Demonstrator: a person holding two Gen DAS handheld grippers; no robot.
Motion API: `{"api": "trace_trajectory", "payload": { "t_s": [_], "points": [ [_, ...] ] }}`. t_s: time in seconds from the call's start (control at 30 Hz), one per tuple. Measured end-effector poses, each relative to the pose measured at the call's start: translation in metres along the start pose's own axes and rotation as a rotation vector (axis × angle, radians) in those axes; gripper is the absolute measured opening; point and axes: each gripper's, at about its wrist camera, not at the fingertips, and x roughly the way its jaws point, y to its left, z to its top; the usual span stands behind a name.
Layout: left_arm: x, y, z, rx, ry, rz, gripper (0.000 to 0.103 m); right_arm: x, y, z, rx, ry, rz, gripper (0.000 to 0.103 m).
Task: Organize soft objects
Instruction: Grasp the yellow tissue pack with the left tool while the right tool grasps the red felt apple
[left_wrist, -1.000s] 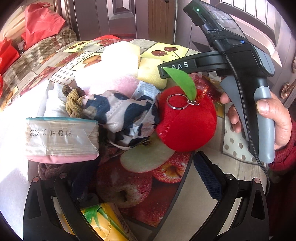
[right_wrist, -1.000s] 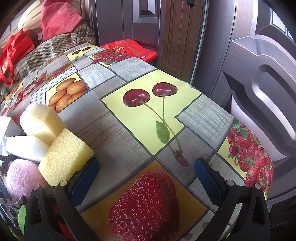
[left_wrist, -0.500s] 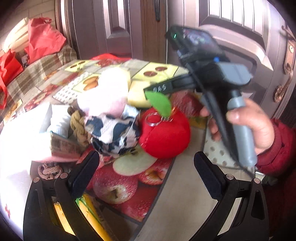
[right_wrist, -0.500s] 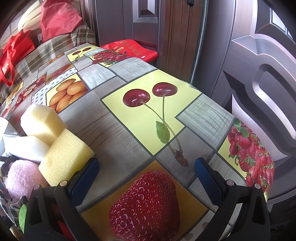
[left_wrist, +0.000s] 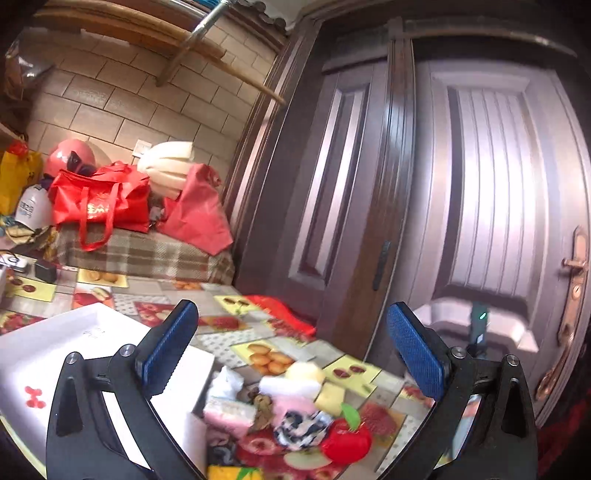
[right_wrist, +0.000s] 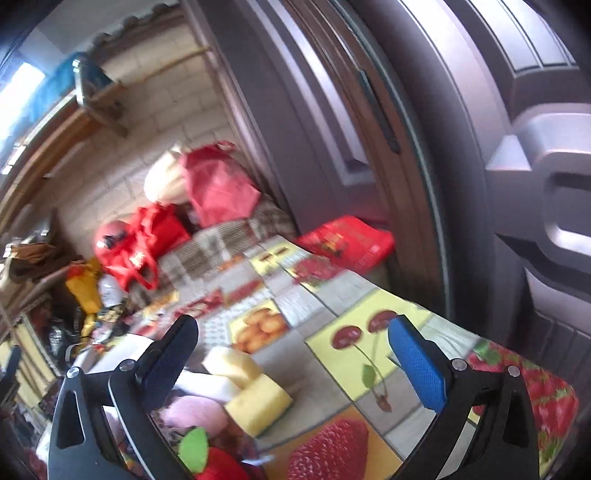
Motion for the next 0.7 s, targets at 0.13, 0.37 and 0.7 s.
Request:
{"api": "trace_trajectory", "payload": {
  "t_s": [0.13,0.37,0.7],
  "points": [
    [0.029,-0.004,-0.030,0.058,0.413,0.104,0.103,0.002,0.008,0.005,-0.071,0.127,0.177,0.103],
    [0.034,-0.022,-0.115,0.067,0.800,0.125,0.103,0.017,0.063,-0.055,-0.441,0.472,0.272,0.102],
    [0.051,-0.016,-0.134,0.007,0.909,0.181,0.103,0.047,0.084,-0.098,-0.562,0.649,0.218,0.097]
  ]
}}
